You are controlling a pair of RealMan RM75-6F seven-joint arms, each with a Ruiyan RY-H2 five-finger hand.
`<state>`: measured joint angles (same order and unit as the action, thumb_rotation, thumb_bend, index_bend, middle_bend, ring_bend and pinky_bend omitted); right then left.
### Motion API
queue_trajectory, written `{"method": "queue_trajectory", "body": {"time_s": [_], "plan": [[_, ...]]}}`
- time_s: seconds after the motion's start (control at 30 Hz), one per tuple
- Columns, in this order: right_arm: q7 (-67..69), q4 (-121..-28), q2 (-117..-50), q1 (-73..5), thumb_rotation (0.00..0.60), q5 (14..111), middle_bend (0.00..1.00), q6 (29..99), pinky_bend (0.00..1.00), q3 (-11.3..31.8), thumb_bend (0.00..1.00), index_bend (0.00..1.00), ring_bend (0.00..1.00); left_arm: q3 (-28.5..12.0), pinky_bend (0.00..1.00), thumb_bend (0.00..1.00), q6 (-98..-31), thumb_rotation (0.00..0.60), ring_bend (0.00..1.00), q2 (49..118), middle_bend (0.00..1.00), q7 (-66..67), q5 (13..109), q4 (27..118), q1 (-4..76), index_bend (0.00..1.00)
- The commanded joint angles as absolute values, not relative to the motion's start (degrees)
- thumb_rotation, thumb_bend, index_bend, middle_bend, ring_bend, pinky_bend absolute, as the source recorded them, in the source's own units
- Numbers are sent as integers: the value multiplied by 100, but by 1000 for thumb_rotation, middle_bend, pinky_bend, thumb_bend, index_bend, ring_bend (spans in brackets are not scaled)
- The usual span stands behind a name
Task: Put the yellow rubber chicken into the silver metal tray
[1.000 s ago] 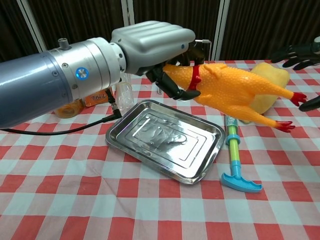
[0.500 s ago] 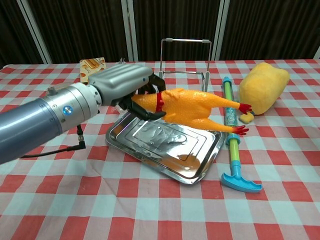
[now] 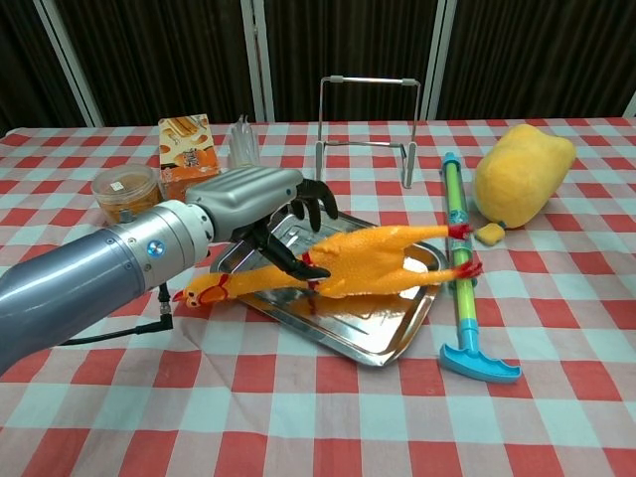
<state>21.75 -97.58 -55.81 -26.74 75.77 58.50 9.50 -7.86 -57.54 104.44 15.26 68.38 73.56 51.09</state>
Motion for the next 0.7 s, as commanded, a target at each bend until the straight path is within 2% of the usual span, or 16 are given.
{"method": "queue_trajectory", "body": {"time_s": [0.03,0.13,0.3,0.4,0.5,0.57,0.7], "plan": [[2150,-9759,-5584,-2630,600,7581,0,5941,36,967,95,0,0,-803,118,51,-5961,600,78,10103,125,1599,6839,7846,4879,22],[2072,-9753,-5624,-2548,600,7601,0,6111,36,965,96,0,0,-766,118,51,-6342,600,78,9815,131,1640,6918,8277,4608,27],[1858,-9672,-5768,-2364,600,7656,0,6448,36,907,104,0,0,-571,118,52,-7319,600,80,9158,164,1698,7339,8880,3980,117],[1574,-9564,-5897,-2239,600,7725,0,6712,36,849,176,0,0,-431,118,56,-7671,600,84,8674,171,1866,7406,9223,3651,134],[1182,-9422,-6079,-2054,600,7870,0,7129,36,772,212,0,0,-294,118,62,-7937,600,85,8082,171,1945,7401,9606,3311,158],[526,-9187,-6257,-1836,600,7958,0,7571,36,669,217,0,0,-183,118,62,-8400,600,85,7597,172,1761,7396,9816,2865,170],[-113,-9032,-6544,-1601,600,8041,0,8042,36,593,216,0,0,28,118,62,-8841,600,85,7196,174,1445,7657,9960,2383,189]]}}
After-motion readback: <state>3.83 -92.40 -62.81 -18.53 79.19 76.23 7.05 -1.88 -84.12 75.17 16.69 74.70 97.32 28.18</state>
